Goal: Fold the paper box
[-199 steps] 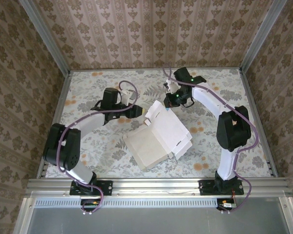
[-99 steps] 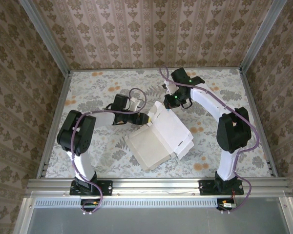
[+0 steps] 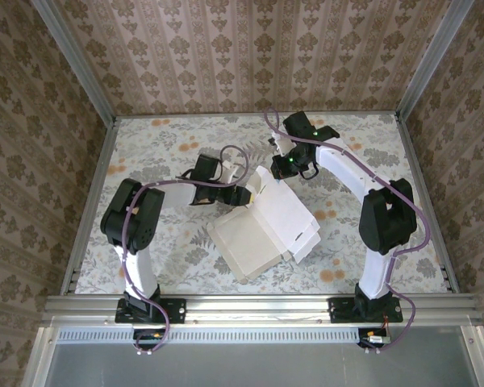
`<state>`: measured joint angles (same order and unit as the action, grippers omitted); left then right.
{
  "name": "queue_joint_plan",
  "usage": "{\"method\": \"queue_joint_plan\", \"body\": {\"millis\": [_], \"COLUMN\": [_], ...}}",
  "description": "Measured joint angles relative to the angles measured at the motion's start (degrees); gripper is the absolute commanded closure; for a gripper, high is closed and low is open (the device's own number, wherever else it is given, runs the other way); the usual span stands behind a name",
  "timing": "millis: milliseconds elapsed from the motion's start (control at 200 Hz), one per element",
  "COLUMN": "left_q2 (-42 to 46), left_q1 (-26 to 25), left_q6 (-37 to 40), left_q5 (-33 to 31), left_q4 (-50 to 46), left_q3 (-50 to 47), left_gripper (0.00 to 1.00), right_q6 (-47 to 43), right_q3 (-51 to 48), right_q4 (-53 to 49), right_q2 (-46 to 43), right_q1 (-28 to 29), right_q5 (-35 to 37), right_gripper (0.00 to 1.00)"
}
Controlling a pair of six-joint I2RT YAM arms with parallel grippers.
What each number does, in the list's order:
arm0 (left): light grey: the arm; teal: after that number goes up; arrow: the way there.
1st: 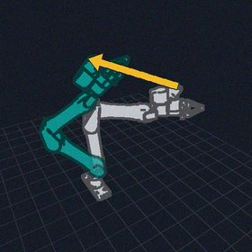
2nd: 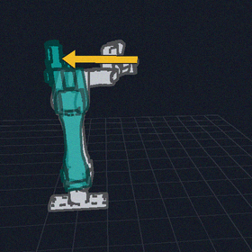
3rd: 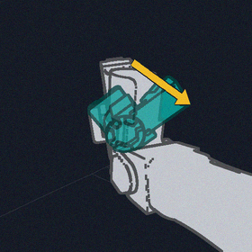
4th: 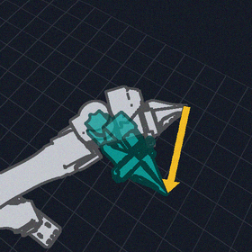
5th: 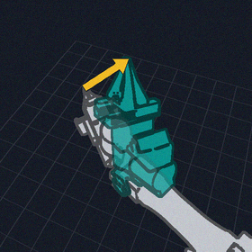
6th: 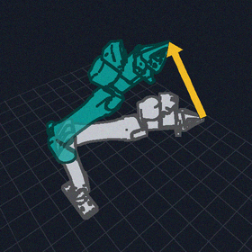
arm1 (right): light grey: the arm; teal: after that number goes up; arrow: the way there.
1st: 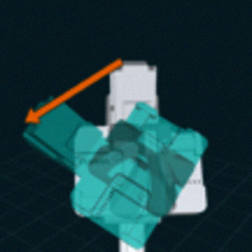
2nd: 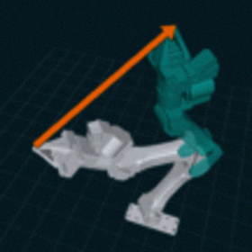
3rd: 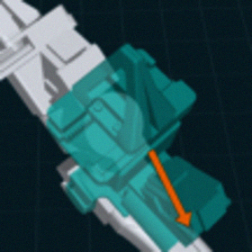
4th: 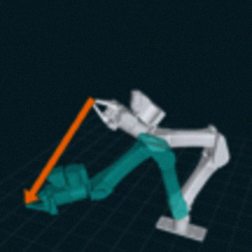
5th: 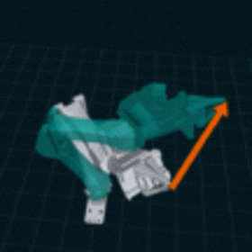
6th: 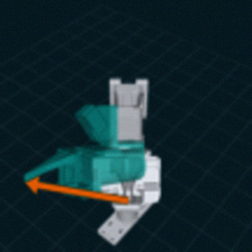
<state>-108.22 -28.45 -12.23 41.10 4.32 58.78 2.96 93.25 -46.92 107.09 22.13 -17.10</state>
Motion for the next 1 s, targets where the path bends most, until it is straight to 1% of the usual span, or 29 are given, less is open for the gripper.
{"method": "queue_joint_plan", "body": {"millis": [270, 500, 610, 790, 900, 1005], "left_q2": [-1.7, -1.7, -1.7, -1.7, -1.6, -1.2], "left_q1": [-0.4, -0.9, -1.2, -1.2, -1.2, -1.2], "left_q6": [1.5, 3.7, 4.2, 4.5, 4.6, 4.8], "left_q5": [-2.6, -6.8, -6.8, -4.8, -4.2, -3.8], "left_q4": [-2.6, -5.1, -5.3, -5.7, -5.7, -5.7], "left_q3": [1.4, 1.7, 1.7, 1.7, 1.7, 1.6], "left_gripper": [0.47, 0.46, 0.52, 0.62, 0.64, 0.64], "right_q6": [0.0, 0.0, 0.0, 0.0, 0.0, 0.0], "right_q3": [0.0, 0.0, 0.0, 0.0, 0.0, 0.0], "right_q4": [0.0, 0.0, 0.0, 0.0, 0.0, 0.0], "right_q2": [0.0, 0.0, 0.0, 0.0, 0.0, 0.0], "right_q1": [0.0, 0.0, 0.0, 0.0, 0.0, 0.0], "right_q5": [0.0, 0.0, 0.0, 0.0, 0.0, 0.0], "right_gripper": [0.91, 0.91, 0.91, 0.92, 0.92, 0.92]}}
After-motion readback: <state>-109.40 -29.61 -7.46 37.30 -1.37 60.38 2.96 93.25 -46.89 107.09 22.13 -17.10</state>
